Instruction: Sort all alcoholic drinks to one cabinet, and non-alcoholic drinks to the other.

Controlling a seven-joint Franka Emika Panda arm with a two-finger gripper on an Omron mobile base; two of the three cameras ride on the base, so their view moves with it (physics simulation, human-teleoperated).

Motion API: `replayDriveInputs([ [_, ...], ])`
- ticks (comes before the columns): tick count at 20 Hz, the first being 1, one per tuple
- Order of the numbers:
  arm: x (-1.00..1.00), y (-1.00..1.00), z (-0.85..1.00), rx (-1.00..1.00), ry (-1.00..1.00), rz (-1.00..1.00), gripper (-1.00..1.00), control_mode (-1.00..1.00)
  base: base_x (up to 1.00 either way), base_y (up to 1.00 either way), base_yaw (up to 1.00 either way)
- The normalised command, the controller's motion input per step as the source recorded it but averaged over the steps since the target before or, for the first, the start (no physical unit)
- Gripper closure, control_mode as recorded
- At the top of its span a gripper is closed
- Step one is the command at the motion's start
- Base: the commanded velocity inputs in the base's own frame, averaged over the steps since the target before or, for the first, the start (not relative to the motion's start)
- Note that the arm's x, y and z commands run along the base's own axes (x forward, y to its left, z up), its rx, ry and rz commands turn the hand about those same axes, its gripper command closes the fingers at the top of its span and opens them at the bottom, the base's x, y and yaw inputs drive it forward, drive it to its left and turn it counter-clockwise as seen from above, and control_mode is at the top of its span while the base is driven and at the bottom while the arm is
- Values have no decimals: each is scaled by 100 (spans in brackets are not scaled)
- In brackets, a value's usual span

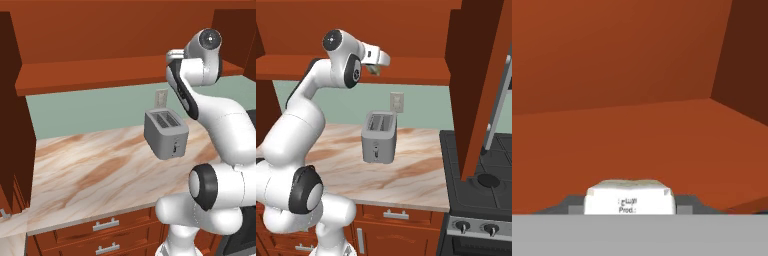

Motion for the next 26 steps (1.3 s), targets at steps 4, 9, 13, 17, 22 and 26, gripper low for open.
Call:
replayDriveInputs([
  [4,37,-3,-2,0,3,-1,100,-100,0,0,0],
  [9,37,-4,0,0,5,-1,100,-100,0,0,0],
  [13,39,-4,-1,0,4,-1,100,-100,0,0,0],
  [17,39,-4,-7,0,2,-1,100,-100,0,0,0],
  [22,40,-3,-12,0,0,-1,100,-100,0,0,0],
  [26,39,-4,-14,0,0,-1,100,-100,0,0,0],
])
